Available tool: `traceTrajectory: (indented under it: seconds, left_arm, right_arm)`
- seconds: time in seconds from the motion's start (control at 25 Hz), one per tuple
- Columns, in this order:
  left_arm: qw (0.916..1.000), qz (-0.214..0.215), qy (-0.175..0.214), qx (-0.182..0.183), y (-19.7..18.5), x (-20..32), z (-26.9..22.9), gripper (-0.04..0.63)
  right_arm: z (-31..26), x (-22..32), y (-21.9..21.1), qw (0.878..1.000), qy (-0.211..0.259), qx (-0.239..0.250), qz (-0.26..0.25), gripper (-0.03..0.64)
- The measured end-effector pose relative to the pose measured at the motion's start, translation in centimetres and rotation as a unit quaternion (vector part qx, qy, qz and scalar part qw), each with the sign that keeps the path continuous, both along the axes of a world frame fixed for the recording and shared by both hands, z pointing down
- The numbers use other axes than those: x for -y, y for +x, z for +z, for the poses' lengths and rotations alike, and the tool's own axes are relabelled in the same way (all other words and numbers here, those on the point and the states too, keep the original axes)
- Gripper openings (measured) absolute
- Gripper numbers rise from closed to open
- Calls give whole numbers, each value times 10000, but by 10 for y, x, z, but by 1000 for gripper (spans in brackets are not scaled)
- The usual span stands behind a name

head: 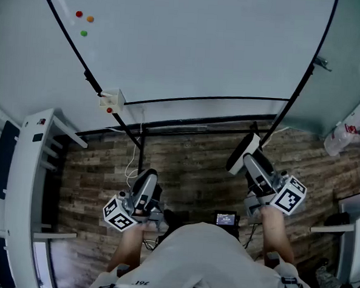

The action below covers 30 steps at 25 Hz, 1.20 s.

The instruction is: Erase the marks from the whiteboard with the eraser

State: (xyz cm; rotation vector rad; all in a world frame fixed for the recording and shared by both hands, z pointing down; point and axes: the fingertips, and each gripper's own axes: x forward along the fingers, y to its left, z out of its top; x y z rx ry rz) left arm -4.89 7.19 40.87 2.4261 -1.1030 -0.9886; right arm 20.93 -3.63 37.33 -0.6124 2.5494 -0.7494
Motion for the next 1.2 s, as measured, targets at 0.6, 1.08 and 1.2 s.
traceTrajectory:
  seconds: [0.6,1.08,1.2]
  left_arm:
    - [10000,-44,14,-41,1,4,6,34]
    - [9999,-75,-34,106,-46,39,2,34]
    - [9999,-101,-11,127,-62,46,1,34]
  right_arm:
    - [10,7,1,9990,48,-379,235,244]
    - [0,50,-48,9916,397,-1051,643,242]
    - [-1,60,-64,9906,397,-1102,709,242]
